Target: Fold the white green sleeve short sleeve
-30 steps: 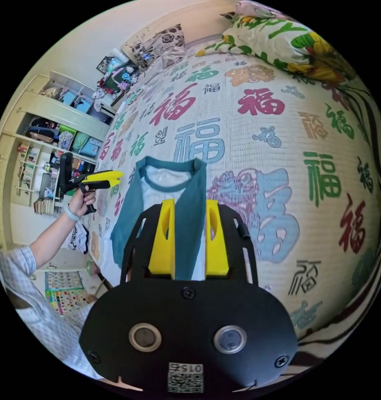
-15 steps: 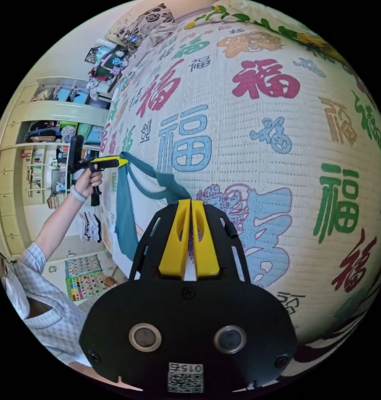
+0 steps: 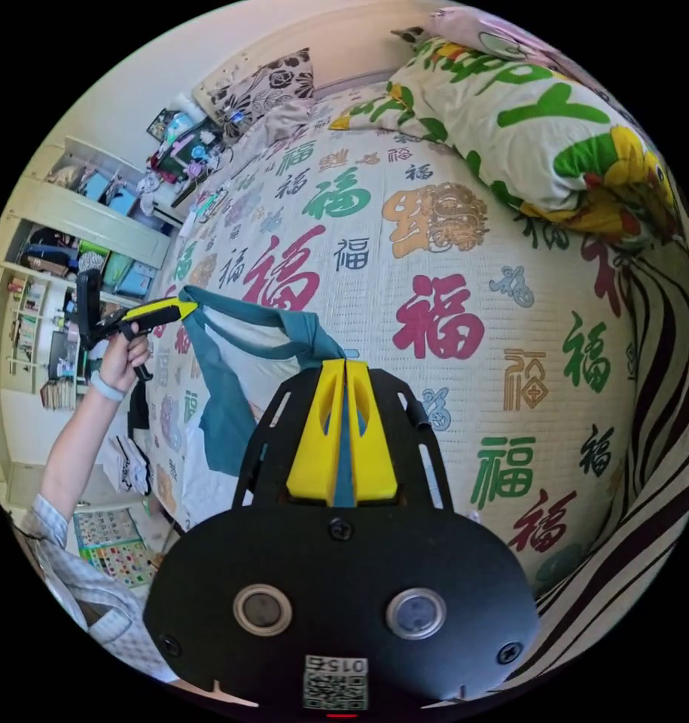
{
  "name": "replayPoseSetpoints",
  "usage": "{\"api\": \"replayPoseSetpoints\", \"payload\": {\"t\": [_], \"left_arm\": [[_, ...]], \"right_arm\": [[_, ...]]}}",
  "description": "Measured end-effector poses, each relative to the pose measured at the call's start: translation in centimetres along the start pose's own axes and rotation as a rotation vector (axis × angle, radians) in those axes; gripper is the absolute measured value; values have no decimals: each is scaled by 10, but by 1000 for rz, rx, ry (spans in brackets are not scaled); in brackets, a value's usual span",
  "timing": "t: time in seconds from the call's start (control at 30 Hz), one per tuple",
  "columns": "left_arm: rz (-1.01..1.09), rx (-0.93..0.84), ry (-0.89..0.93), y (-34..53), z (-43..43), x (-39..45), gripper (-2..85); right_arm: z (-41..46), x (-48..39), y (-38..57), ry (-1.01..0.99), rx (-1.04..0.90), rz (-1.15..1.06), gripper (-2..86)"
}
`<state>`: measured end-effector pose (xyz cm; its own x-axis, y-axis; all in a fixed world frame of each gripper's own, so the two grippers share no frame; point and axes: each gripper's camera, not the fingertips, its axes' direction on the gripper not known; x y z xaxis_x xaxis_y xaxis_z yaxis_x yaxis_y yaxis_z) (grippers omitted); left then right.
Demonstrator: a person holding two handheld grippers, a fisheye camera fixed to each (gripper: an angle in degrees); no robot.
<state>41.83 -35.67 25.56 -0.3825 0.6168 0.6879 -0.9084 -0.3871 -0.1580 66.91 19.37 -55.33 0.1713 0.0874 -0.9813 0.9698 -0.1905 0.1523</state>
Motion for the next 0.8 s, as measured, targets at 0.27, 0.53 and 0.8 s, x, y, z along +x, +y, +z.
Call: {"api": "replayPoseSetpoints", "payload": {"t": [0.27, 0.53, 0.8], "left_arm": [[181, 8, 322, 154, -56, 29, 6], [53, -165, 419, 370, -46, 66, 6], [-60, -207, 366, 454, -31, 73, 6]], "right_arm": [[-22, -79, 149, -68, -36, -328, -4], [46, -146, 351, -175, -266, -352, -3], [118, -196, 449, -30, -443, -461, -4]]}}
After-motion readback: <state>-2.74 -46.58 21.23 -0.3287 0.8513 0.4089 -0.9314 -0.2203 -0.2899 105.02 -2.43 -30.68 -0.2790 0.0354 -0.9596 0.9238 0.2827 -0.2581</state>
